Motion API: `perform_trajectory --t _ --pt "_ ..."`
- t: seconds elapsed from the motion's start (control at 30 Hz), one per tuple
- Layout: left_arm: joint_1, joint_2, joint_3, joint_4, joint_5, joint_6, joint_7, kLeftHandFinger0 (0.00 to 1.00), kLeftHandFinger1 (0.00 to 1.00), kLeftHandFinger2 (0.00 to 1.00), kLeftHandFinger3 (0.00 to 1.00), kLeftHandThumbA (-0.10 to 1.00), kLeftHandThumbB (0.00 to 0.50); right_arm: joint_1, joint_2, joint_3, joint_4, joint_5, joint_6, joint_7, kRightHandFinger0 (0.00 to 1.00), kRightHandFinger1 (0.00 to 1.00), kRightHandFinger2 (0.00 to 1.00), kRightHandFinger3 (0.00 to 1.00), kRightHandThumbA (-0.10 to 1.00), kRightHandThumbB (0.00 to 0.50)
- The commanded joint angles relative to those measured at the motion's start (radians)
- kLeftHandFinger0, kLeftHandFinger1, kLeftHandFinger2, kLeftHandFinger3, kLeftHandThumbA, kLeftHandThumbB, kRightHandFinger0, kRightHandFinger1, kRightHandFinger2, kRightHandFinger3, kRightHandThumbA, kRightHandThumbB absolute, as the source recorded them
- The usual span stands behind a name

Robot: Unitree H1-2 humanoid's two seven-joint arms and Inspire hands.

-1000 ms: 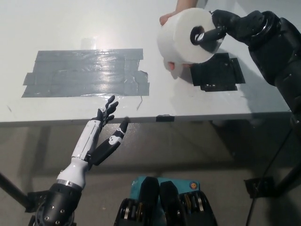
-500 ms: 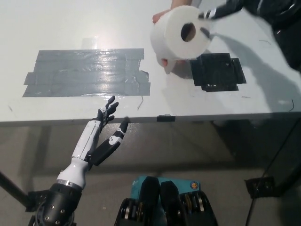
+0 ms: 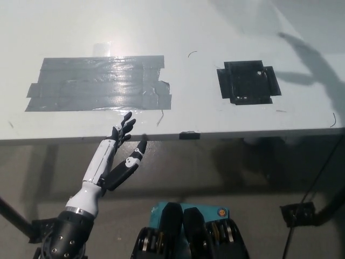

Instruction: A toilet paper roll is kept on the black spot on the desk infront of the robot and the robot inserts its right thumb into the hole in the centre to grab the roll. Then it passes the roll to a person.

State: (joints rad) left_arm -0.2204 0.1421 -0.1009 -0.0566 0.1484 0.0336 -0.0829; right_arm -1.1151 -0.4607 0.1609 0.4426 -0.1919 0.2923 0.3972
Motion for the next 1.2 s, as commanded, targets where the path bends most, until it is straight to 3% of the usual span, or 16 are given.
perform_trajectory --t 0.0,0.07,0.17,0.27,0.3,0.37,0.57,0.63,0.67,0.7,0.9,1.17 --pt "-0.050 0.007 0.018 0.003 -0.013 -0.026 -0.001 1.00 1.00 1.00 1.00 0.63 0.005 0.277 -0.167 -0.260 -0.927 0.196 0.178 0.050 1.00 1.00 1.00 1.00 0.92 0.448" --pt "-0.059 0.009 0.021 0.006 -0.014 -0.022 0.000 1.00 1.00 1.00 1.00 0.64 0.005 0.324 -0.157 -0.267 -0.971 0.209 0.178 0.047 1.00 1.00 1.00 1.00 0.94 0.459" --pt "-0.087 0.011 0.033 0.017 -0.018 -0.022 0.007 1.00 1.00 1.00 1.00 0.64 0.000 0.437 -0.111 -0.274 -1.047 0.249 0.147 0.025 1.00 1.00 1.00 1.00 0.94 0.428" --pt "-0.108 0.007 0.041 0.028 -0.029 -0.018 0.009 1.00 1.00 1.00 1.00 0.64 0.001 0.509 -0.034 -0.276 -1.062 0.315 0.134 -0.008 1.00 1.00 1.00 1.00 0.89 0.435" --pt "-0.112 0.008 0.041 0.034 -0.026 -0.024 0.011 1.00 1.00 1.00 1.00 0.65 0.000 0.547 -0.001 -0.261 -1.057 0.307 0.100 -0.025 1.00 1.00 1.00 1.00 0.93 0.416" --pt "-0.122 0.007 0.042 0.045 -0.024 -0.032 0.016 1.00 1.00 1.00 1.00 0.65 0.000 0.613 0.069 -0.239 -1.028 0.323 0.050 -0.050 1.00 1.00 1.00 1.00 0.91 0.371" --pt "-0.096 0.006 0.041 0.025 -0.020 -0.013 0.014 1.00 1.00 1.00 1.00 0.66 0.000 0.716 0.218 -0.190 -0.783 0.291 -0.129 -0.084 1.00 1.00 1.00 1.00 0.90 0.373" --pt "-0.079 0.005 0.040 0.022 -0.016 -0.021 0.015 1.00 1.00 1.00 1.00 0.66 0.000 0.738 0.259 -0.186 -0.684 0.255 -0.192 -0.097 1.00 1.00 1.00 1.00 0.86 0.336" --pt "-0.073 0.004 0.040 0.015 -0.014 -0.014 0.014 1.00 1.00 1.00 1.00 0.66 0.000 0.740 0.288 -0.184 -0.571 0.225 -0.245 -0.121 1.00 1.00 1.00 1.00 0.82 0.269" --pt "-0.061 0.002 0.039 0.010 -0.013 -0.014 0.013 1.00 1.00 1.00 1.00 0.66 0.000 0.749 0.301 -0.183 -0.524 0.209 -0.265 -0.129 1.00 1.00 1.00 1.00 0.82 0.263" --pt "0.027 0.006 0.038 -0.021 -0.006 -0.026 0.013 1.00 1.00 1.00 1.00 0.64 0.000 0.813 0.337 -0.156 -0.341 0.168 -0.319 -0.128 1.00 1.00 1.00 1.00 0.85 0.318" --pt "0.128 0.007 0.029 -0.040 -0.005 -0.040 0.004 1.00 1.00 1.00 1.00 0.61 0.007 0.925 0.348 -0.120 -0.349 0.181 -0.367 -0.095 1.00 1.00 1.00 1.00 0.78 0.307"
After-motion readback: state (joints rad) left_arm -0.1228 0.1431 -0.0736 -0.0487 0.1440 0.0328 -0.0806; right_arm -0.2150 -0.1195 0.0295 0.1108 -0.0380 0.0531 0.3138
